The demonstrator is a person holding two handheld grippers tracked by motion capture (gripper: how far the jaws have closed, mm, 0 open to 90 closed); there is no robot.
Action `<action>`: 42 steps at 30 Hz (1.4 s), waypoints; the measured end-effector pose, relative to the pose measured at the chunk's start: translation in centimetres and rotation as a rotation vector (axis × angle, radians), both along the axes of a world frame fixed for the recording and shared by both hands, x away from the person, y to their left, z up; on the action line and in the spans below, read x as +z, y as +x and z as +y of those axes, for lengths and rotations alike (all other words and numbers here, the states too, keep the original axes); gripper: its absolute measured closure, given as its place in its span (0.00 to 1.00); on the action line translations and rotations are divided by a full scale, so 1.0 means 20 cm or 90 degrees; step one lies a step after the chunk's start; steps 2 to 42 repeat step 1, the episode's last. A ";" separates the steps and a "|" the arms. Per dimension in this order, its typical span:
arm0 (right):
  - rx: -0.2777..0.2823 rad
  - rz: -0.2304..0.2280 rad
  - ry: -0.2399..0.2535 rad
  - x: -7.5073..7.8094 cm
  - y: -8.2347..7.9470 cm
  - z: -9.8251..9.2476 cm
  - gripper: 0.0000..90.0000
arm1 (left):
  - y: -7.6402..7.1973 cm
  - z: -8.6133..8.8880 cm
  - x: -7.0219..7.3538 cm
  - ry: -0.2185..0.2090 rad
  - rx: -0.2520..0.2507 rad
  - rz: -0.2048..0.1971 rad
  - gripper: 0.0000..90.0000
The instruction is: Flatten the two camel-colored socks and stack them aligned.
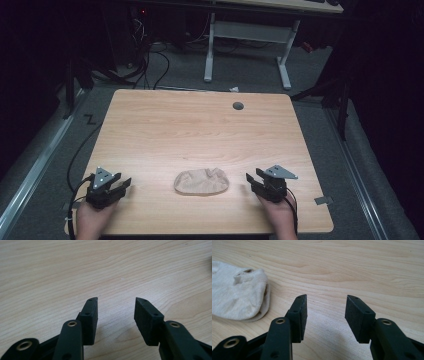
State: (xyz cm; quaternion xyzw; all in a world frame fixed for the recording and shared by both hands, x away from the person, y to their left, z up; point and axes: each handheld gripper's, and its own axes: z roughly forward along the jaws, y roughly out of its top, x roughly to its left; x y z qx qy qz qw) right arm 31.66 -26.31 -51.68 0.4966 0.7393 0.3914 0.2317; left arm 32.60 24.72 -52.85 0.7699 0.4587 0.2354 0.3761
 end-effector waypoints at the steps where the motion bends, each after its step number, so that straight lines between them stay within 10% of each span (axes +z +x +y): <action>1: 0.004 -0.003 -0.003 0.00 0.00 0.00 0.59 | 0.00 -0.01 0.01 0.003 0.000 -0.005 0.60; 42: 0.004 -0.003 -0.003 0.00 0.00 0.00 0.59 | 0.00 -0.01 0.01 0.003 0.000 -0.005 0.60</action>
